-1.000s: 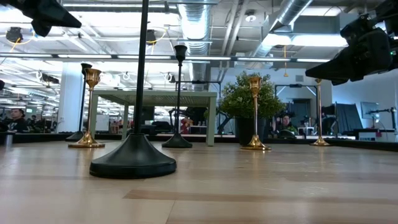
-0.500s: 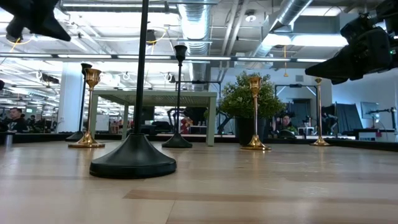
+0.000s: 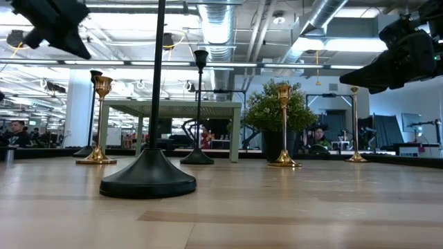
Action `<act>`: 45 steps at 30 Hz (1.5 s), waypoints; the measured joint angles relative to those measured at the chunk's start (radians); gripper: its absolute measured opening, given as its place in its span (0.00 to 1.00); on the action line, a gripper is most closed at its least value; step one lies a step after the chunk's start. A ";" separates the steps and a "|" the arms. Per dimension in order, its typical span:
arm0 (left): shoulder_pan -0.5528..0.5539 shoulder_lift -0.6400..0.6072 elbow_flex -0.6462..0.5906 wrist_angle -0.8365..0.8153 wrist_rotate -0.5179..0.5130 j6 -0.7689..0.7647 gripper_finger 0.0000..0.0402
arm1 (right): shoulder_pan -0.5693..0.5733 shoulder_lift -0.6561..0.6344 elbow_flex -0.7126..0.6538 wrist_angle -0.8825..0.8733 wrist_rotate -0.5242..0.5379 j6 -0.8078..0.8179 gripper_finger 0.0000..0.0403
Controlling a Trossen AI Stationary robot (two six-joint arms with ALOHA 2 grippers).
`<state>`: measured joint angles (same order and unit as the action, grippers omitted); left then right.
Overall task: Pick & Place candle stick holders
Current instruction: Put the black candle holder on the shelf
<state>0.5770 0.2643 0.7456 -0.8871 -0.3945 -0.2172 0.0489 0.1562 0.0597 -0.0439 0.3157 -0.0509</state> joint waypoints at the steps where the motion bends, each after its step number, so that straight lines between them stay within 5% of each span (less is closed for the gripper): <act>1: 0.000 0.026 0.000 -0.003 -0.015 -0.005 0.02 | 0.000 0.000 0.000 0.000 0.000 0.000 0.00; 6: 0.000 0.120 0.022 -0.062 -0.156 -0.050 0.08 | 0.000 0.000 0.000 -0.001 0.000 0.009 0.00; 15: 0.000 0.127 0.024 -0.086 -0.237 -0.089 0.24 | 0.001 0.000 0.000 -0.001 0.000 0.026 0.00; 29: 0.006 0.374 0.024 -0.092 -0.250 -0.103 0.60 | 0.001 0.000 0.000 -0.001 0.000 0.026 0.00; 38: 0.082 0.500 0.024 -0.077 -0.278 -0.121 0.59 | 0.001 0.000 0.000 -0.001 0.000 0.026 0.00; 45: 0.132 0.527 -0.017 0.104 -0.278 -0.092 0.55 | 0.001 0.000 0.000 -0.001 0.000 0.024 0.00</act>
<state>0.7092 0.7918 0.7289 -0.7827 -0.6724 -0.3093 0.0494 0.1560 0.0597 -0.0447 0.3157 -0.0273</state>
